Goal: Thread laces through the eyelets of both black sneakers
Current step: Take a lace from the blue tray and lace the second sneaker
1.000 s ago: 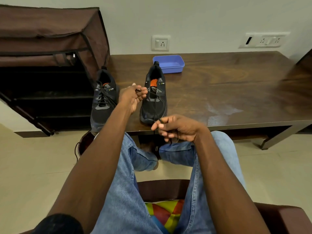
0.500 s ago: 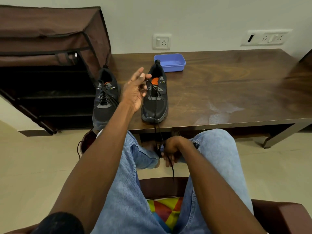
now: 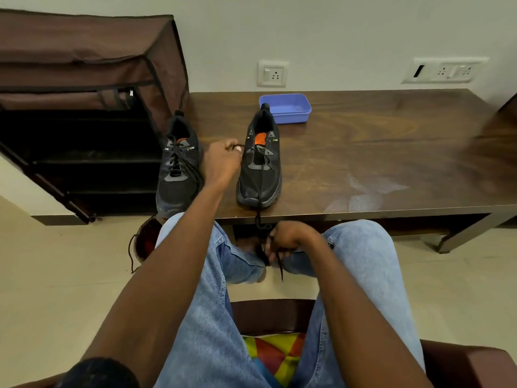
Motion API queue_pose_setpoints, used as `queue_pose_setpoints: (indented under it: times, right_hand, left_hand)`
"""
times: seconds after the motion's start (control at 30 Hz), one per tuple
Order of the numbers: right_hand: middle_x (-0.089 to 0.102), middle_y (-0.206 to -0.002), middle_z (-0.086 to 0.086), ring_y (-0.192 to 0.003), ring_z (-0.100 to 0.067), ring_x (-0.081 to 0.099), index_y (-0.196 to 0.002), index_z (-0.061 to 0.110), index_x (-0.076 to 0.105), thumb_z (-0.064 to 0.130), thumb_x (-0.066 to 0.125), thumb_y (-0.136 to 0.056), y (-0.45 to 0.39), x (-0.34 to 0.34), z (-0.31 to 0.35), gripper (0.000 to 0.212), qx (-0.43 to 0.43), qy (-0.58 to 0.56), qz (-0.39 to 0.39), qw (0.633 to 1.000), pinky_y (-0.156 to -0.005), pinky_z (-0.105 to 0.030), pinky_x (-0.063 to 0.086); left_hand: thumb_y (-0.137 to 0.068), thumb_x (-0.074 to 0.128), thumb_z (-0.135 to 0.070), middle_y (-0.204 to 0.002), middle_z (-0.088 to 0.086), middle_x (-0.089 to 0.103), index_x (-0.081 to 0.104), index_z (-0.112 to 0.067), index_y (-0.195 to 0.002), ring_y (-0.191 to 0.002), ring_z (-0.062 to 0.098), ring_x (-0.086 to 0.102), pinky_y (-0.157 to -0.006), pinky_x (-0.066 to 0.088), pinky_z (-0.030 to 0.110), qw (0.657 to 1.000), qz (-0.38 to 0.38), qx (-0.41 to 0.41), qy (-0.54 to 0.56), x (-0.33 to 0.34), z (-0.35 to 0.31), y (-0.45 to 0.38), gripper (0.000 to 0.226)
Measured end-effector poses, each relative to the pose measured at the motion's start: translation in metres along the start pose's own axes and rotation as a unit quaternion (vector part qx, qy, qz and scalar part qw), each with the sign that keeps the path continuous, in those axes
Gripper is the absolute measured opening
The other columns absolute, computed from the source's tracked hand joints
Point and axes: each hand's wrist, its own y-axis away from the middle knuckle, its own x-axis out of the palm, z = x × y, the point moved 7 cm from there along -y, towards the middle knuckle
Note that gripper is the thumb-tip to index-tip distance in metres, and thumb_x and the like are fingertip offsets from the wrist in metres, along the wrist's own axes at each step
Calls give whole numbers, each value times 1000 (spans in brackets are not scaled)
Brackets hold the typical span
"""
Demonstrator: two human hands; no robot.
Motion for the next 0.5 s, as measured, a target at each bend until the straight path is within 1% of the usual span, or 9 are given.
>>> queue_pose_setpoints:
  times: [0.03, 0.07, 0.1, 0.13, 0.17, 0.2, 0.27, 0.4, 0.5]
  right_hand:
    - [70, -75, -4, -61, -12, 63, -88, 11, 60, 4, 48, -102, 11, -11, 13, 20, -39, -34, -13, 999, -59, -23, 47]
    - [69, -69, -3, -61, -12, 63, -87, 12, 58, 4, 49, -102, 23, -21, 24, 20, -81, -78, -25, 993, -60, -23, 47]
    - [66, -65, -3, -59, -12, 62, -86, 12, 58, 5, 50, -102, 35, -31, 33, 19, -122, -123, -41, 984, -60, -24, 47]
    - [63, -63, -4, -57, -13, 60, -86, 11, 58, 8, 51, -102, 45, -41, 38, 18, -157, -164, -65, 972, -59, -24, 47]
    - [59, -62, -4, -55, -14, 56, -86, 10, 58, 12, 50, -103, 55, -52, 42, 19, -189, -195, -91, 958, -59, -25, 46]
    - [55, -61, -3, -54, -14, 52, -87, 10, 59, 15, 49, -104, 62, -62, 44, 21, -215, -219, -117, 945, -58, -25, 44]
    - [49, -60, 0, -52, -12, 43, -88, 10, 61, 18, 46, -106, 71, -82, 45, 24, -258, -282, -151, 912, -52, -23, 38]
    - [42, -60, 3, -43, -6, 29, -96, 8, 63, 10, 41, -105, 81, -114, 46, 23, -323, -430, -167, 826, -39, -19, 18]
    - [40, -60, 3, -40, -4, 26, -102, 5, 63, 6, 41, -102, 83, -130, 45, 22, -323, -462, -188, 804, -36, -18, 15]
  left_hand:
    - [-94, 63, -21, -125, 5, 63, 59, -17, -135, -110, 16, 58, -99, 49, 33, 995, -35, 44, -83, -4, -5, 3, 42]
    - [-93, 66, -24, -128, 4, 54, 59, -19, -135, -114, 14, 49, -103, 44, 31, 986, -63, 98, -122, -8, -14, 7, 44]
    - [-91, 68, -23, -126, 3, 50, 62, -20, -130, -113, 12, 45, -104, 43, 31, 981, -51, 151, -111, -6, -23, 9, 40]
    - [-91, 68, -18, -122, 1, 53, 67, -21, -121, -112, 10, 47, -105, 44, 32, 981, 6, 190, -46, -1, -32, 11, 30]
    - [-92, 67, -12, -117, 1, 61, 70, -20, -112, -110, 11, 55, -104, 47, 34, 974, 103, 202, 27, 9, -37, 14, 21]
    - [-94, 64, -7, -110, 2, 68, 71, -17, -107, -108, 13, 61, -102, 49, 34, 958, 200, 194, 65, 21, -42, 21, 19]
    - [-97, 58, -3, -103, 7, 72, 69, -8, -114, -103, 18, 66, -99, 50, 30, 933, 309, 175, 61, 38, -44, 36, 21]
    - [-101, 52, -10, -109, 20, 69, 54, -5, -134, -92, 27, 68, -90, 55, 38, 907, 412, 64, 62, 58, -35, 50, 33]
    - [-100, 56, -21, -99, 18, 72, 56, -9, -133, -79, 23, 68, -73, 55, 29, 902, 427, 44, 52, 56, -32, 48, 35]
